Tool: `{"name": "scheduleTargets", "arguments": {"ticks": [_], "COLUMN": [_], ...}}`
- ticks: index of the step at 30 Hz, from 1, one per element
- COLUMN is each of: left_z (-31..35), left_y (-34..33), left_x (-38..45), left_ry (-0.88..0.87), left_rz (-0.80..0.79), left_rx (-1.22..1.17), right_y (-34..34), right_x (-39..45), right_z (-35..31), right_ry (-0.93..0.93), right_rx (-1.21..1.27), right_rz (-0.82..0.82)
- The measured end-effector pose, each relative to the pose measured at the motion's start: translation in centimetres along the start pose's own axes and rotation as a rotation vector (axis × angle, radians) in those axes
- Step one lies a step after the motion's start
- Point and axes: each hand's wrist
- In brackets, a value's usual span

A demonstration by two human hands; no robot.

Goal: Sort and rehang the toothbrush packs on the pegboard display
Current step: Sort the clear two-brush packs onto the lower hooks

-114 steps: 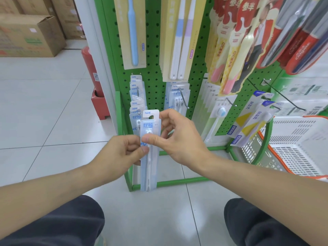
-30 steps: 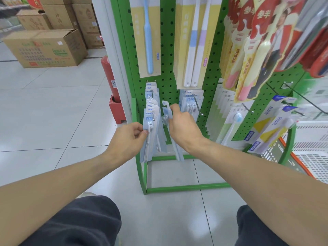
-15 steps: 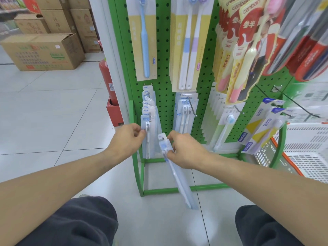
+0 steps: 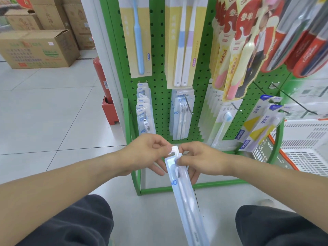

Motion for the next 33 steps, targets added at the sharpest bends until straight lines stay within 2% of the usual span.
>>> {"name": "scheduleTargets", "arguments": {"ticks": [5,9,13,16,19,25,33], "left_z": [0.2,0.2,-0.3,-0.6,-0.7,-0.7,-0.7], "left_y": [-1.3,-2.4,-3.3,-3.4,-3.2,-3.8,-3.3], "left_x": [0.1,0.7,1.2,1.5,1.6,1.0,1.2], "left_ry": [-0.084,-0.122,-0.109,-0.086,-0.064,-0.050,-0.063], "left_rz": [0.014,0.080,0.122,0.181,0.225,0.144,0.206], "left_rx": [0.065,0.074,0.093,0.134,0.078,0.049,0.067], "right_y": [0.3,0.3,0.3,0.5,0.8,0.6,0.3], "right_x": [-1.4,-1.2,-1.0,-1.2,-1.4,-0.8,-0.4], "right_z": [-0.1,0.2,0.3,0.5,0.7,1.1,1.2], "right_ry": [0.032,0.087,0.077,0.042,0.046,0.060,0.066], "right_rx": [0.008,-0.050,-0.029,0.079,0.070,0.079,0.061], "right_rz": [-0.002,0.098,0.131,0.080,0.028,0.183,0.181]}}
Point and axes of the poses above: each hand's wrist, its own x-axis towards the middle knuckle, its own y-axis out of the back of the hand, z = x × y, and after that the axes turned 10 degrees about x, right-handed
